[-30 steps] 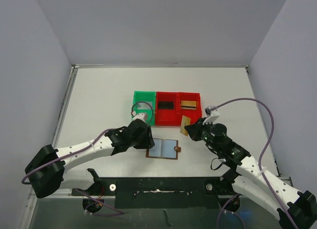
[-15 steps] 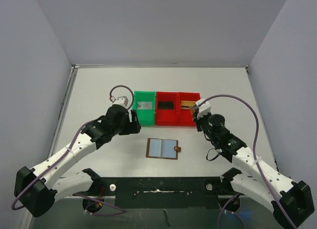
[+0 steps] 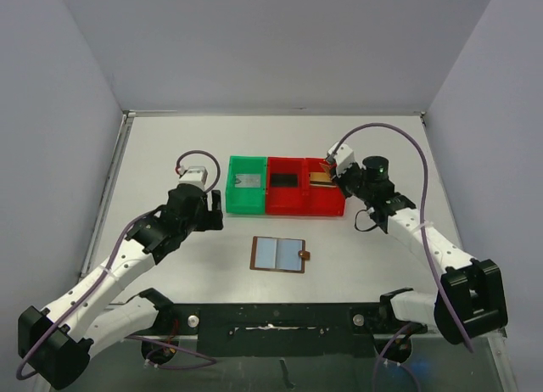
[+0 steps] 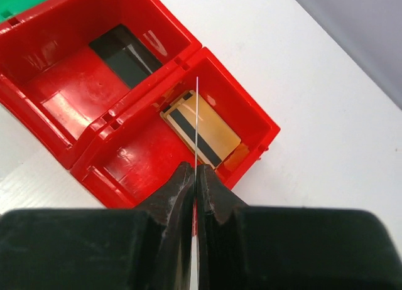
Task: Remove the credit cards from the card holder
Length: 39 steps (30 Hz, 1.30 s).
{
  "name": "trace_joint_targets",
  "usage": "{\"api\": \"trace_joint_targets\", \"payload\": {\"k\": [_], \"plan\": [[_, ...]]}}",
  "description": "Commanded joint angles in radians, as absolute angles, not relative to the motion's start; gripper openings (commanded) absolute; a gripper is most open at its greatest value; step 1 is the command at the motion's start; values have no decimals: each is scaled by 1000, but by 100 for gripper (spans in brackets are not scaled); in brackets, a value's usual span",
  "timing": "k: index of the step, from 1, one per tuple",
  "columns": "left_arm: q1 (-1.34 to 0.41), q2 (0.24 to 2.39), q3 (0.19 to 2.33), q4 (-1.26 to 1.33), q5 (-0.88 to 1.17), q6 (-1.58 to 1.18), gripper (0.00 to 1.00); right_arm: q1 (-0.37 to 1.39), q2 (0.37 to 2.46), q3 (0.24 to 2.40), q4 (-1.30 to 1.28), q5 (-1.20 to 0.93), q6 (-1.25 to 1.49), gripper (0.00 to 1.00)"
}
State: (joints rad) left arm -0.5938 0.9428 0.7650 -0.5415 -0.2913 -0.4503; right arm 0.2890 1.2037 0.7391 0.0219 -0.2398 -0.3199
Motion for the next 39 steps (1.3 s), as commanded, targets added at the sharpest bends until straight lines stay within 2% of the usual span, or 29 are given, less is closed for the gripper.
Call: {"api": "trace_joint_targets", "payload": {"k": [1, 4, 10, 18, 32, 39], "plan": [[-586, 935, 776, -490, -383, -404, 77, 295, 1279, 848, 2, -261, -494, 0], [-585, 930, 775, -496, -402, -408, 77, 300, 1357, 912, -50, -217, -568, 0], [-585, 938, 773, -498, -414, -405, 77, 312, 1470, 940, -29, -272, -672, 0], [-584, 960, 770, -486, -408, -391, 77, 345, 1563, 946, 40, -127, -865, 0], [-581, 1002, 776, -492, -406, -386, 77, 339, 1695, 1032, 16, -137, -962, 0], [-576, 1007, 778, -492, -401, -385, 77, 344, 1752, 1066, -30, -103, -995, 6]]}}
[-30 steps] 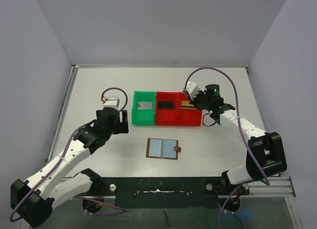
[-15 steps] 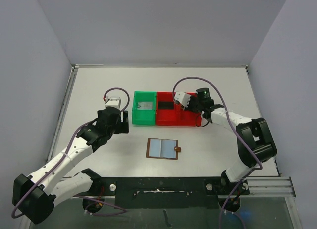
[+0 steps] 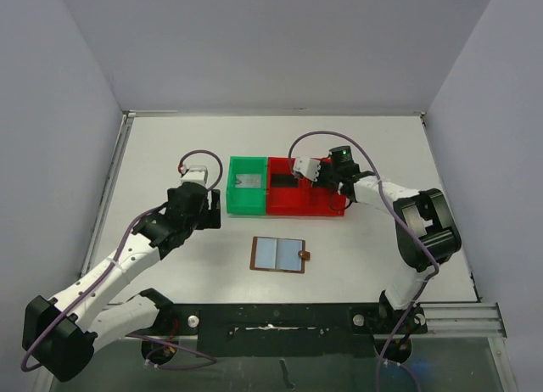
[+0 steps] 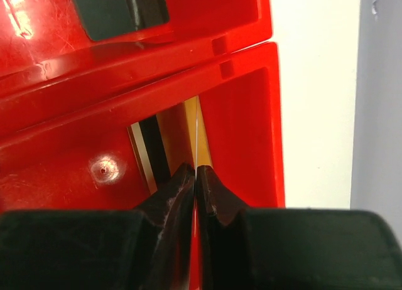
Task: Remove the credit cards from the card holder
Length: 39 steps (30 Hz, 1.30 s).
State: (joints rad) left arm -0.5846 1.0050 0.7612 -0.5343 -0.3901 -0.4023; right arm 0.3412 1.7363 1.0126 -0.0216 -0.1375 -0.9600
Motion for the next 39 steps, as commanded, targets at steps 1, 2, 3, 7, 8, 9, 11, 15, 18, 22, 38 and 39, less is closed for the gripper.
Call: {"api": "trace_joint_targets", "payload": {"k": [1, 2, 3, 7, 8, 9, 11, 15, 18, 22, 38, 39], "plan": [[-576, 1008, 778, -491, -399, -385, 77, 344, 1759, 1076, -44, -97, -994, 9], [-574, 1009, 778, -491, -398, -384, 77, 345, 1761, 1082, -54, -96, -994, 12], [-574, 1008, 778, -491, -397, -384, 77, 345, 1762, 1085, -58, -95, -994, 14], [-567, 1011, 778, -491, -392, -382, 77, 345, 1759, 1085, -69, -102, -997, 24], [-566, 1013, 778, -491, -390, -382, 77, 345, 1762, 1087, -71, -101, -995, 27], [-565, 1014, 778, -491, -390, -382, 77, 345, 1762, 1089, -73, -100, -986, 29], [-562, 1016, 779, -491, -388, -382, 77, 341, 1767, 1098, -82, -103, -968, 30], [-561, 1018, 780, -491, -387, -382, 77, 337, 1769, 1107, -99, -102, -962, 32], [-561, 1021, 780, -492, -385, -382, 77, 335, 1770, 1112, -113, -107, -956, 33], [-561, 1028, 781, -490, -376, -382, 77, 333, 1773, 1123, -125, -113, -929, 41], [-560, 1025, 777, -480, -338, -371, 77, 320, 1627, 1148, -36, -133, -706, 45], [-559, 1025, 776, -479, -328, -371, 77, 319, 1595, 1142, -19, -133, -655, 45]]}}
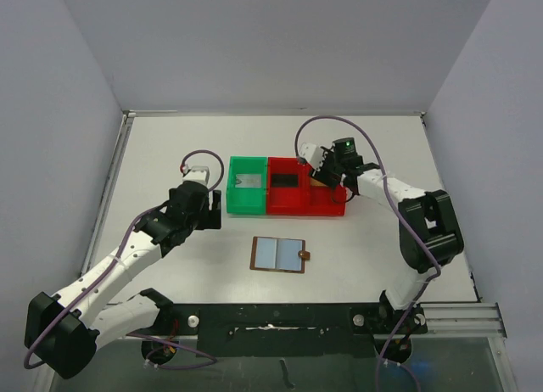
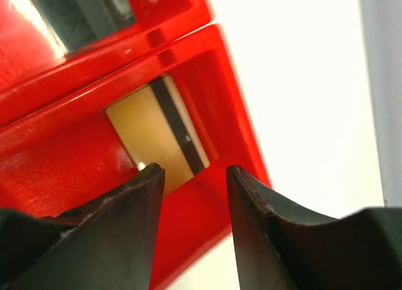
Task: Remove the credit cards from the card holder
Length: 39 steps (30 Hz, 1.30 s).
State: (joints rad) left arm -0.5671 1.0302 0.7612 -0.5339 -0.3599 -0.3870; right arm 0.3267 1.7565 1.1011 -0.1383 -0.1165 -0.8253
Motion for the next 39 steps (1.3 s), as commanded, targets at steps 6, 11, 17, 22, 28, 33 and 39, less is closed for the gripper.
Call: {"api": "trace_joint_targets", "payload": {"k": [6, 11, 17, 22, 28, 33, 39], "plan": [[-560, 1018, 767, -455, -208, -372, 77, 220, 1329, 986, 162, -152, 65, 82], [-555, 1011, 747, -389, -27, -451, 77, 89, 1304, 1040, -80, -511, 493, 88], [-564, 1033, 665, -225, 158, -670, 75, 182, 1243, 825, -76, -481, 745, 72], [-638, 1098, 661, -192, 151, -754, 71, 471, 1106, 730, -231, -61, 845, 67], [-692, 1186, 611, -100, 139, -866, 69, 745, 964, 599, -263, 199, 1034, 57], [-742, 1273, 632, -101, 106, -907, 63, 838, 1039, 599, -225, 148, 1072, 52], [-794, 1352, 653, -120, 84, -905, 59, 921, 1206, 670, -255, 170, 1119, 48]]}}
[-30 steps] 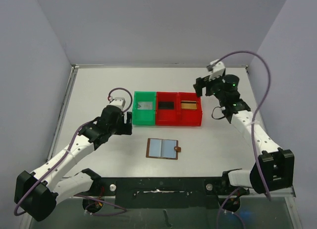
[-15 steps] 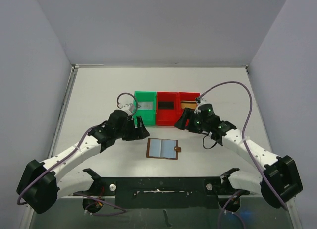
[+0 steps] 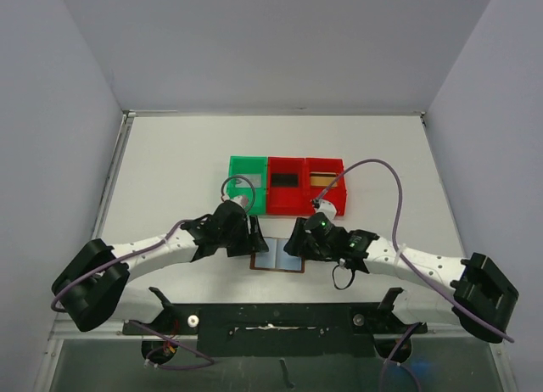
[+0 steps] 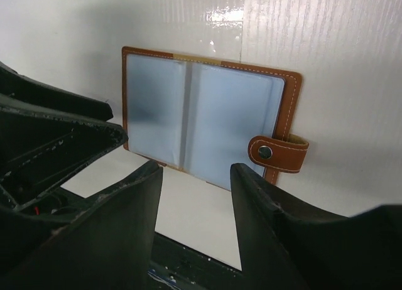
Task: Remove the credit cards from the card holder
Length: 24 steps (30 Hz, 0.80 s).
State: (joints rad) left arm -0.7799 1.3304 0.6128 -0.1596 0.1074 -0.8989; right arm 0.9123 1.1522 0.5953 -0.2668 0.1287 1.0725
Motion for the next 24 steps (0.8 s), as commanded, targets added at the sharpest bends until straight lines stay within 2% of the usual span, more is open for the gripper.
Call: {"api": "trace_joint_targets", "payload": {"k": [1, 10, 19, 24], "plan": [[-795, 1360, 666, -130, 81, -894, 59, 923, 1220, 682, -272, 176, 1122, 46], [-798, 1392, 673, -116, 100, -881, 46, 930, 1295, 697, -322, 193, 1113, 43], [-806, 1442, 661, -94, 104, -884, 44, 931, 1414, 685, -324, 164, 1120, 37], [-818, 1452, 661, -42, 127, -904, 38, 930, 1421, 650, -285, 148, 1132, 36]]}}
